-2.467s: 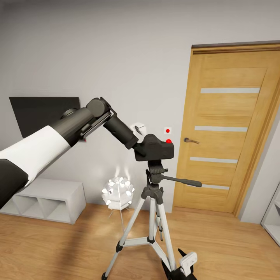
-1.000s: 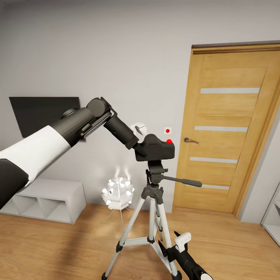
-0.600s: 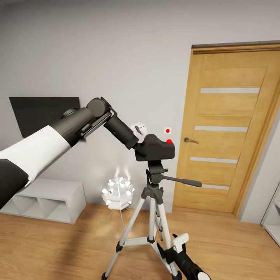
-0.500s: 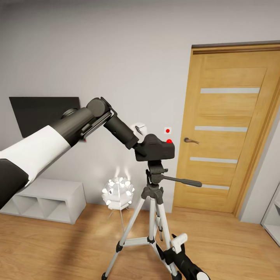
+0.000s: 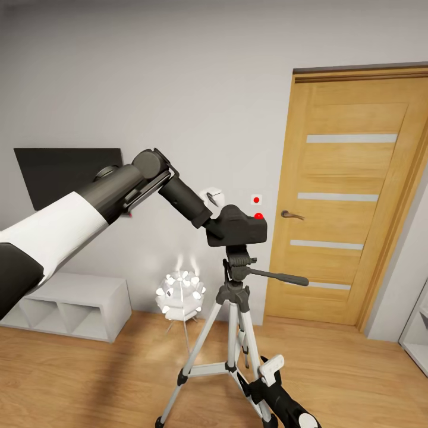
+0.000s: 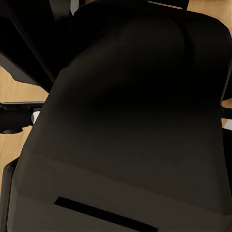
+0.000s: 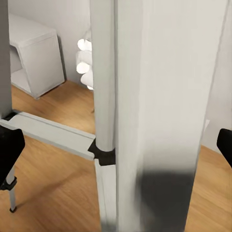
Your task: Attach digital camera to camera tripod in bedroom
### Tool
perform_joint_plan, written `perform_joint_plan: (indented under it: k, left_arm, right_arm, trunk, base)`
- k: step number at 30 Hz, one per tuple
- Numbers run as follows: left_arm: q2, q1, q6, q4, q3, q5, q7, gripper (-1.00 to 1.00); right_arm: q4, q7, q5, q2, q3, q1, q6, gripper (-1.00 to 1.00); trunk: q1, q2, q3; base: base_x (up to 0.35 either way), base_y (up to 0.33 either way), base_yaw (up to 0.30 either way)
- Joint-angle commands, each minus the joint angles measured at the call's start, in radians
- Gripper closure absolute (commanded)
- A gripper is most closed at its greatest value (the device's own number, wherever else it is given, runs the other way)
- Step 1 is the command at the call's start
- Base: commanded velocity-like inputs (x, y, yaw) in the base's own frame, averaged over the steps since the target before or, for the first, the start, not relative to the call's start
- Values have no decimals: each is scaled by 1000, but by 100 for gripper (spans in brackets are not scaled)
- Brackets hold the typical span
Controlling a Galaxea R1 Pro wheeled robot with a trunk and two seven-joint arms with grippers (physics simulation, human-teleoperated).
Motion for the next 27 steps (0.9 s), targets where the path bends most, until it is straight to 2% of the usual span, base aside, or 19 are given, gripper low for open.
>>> perform_joint_plan:
  k: [1,2,3,27]
  left_arm:
    - [1,-1,8,-1,-3,3,-2,100]
    - [1,-1,8,-1,-3,3,-2,100]
    - [1,-1,8,-1,-3,3,-2,100]
    - [1,-1,8,2,-3,3,-2,100]
  right_arm:
    - [1,0,6,0,-1,-1,-4,-100]
    - [1,0,6,1,-1,-1,-4,-100]
    - [1,0,6,0,-1,0,-4,100]
    - [1,-1,7,0,1,0,-11,100]
  trunk:
    - [0,-1,0]
    - [0,-1,0]
    - [0,-1,0]
    - [0,-1,0]
  base:
    - [0,0,0]
    - [0,0,0]
    - [0,0,0]
    - [0,0,0]
